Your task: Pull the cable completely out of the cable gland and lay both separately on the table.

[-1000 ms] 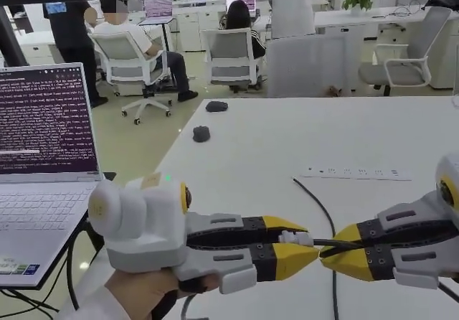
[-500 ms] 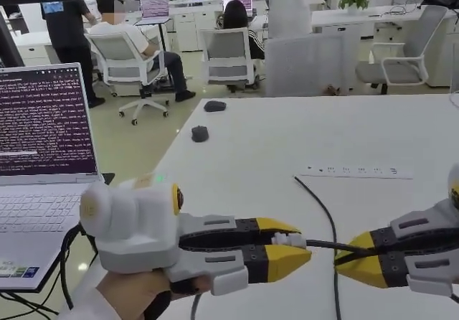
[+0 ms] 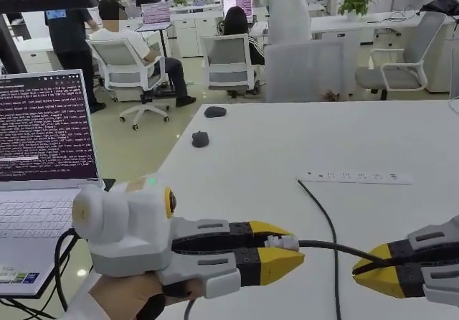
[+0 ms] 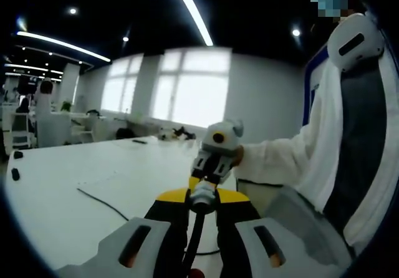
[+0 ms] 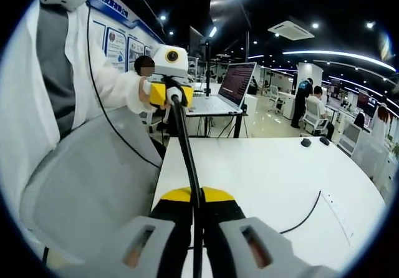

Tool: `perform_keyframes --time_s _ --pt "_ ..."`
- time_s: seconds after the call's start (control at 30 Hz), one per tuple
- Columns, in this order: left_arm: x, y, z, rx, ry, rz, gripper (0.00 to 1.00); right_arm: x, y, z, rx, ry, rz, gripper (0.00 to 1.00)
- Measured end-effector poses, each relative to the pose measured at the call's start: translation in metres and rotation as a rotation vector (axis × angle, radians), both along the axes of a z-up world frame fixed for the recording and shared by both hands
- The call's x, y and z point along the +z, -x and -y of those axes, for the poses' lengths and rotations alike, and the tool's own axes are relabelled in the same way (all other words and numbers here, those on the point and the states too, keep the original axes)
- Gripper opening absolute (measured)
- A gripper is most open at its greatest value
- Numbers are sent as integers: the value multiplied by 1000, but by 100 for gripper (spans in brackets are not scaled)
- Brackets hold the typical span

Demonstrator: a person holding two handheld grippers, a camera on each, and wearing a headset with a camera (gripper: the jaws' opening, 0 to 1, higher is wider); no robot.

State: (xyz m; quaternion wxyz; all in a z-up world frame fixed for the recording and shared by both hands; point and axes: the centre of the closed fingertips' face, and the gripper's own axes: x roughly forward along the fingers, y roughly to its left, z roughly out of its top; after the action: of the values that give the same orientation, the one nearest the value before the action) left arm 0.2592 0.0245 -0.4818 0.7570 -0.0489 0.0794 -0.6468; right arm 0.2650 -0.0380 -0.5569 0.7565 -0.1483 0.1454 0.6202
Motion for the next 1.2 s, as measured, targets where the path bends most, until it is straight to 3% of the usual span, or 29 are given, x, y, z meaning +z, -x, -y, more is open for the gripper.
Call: perform_keyframes --time_s 0.33,0.43,0.57,0.63,0.8,0.87,1.07,1.2 --pt "2 -1 -2 12 12 -8 16 -2 1 -2 -15 -9 -8 3" --pt "3 -3 -3 16 16 -7 16 1 1 -3 -7 -27 27 4" --pt "5 -7 -4 23 28 -5 16 19 -2 -7 -31 -108 29 9" --pt "5 -9 -3 21 34 -16 16 36 -1 -13 -30 -181 38 16" --pt "4 -9 1 12 31 -15 16 63 -8 -19 -57 -254 60 33" --pt "3 -9 3 8 27 -19 16 71 -11 -23 -68 -271 36 39" --pt "6 -8 8 -7 14 -8 16 82 -4 -47 -9 -275 59 47" --pt "8 -8 8 -1 1 10 16 77 -1 -59 32 -238 70 40"
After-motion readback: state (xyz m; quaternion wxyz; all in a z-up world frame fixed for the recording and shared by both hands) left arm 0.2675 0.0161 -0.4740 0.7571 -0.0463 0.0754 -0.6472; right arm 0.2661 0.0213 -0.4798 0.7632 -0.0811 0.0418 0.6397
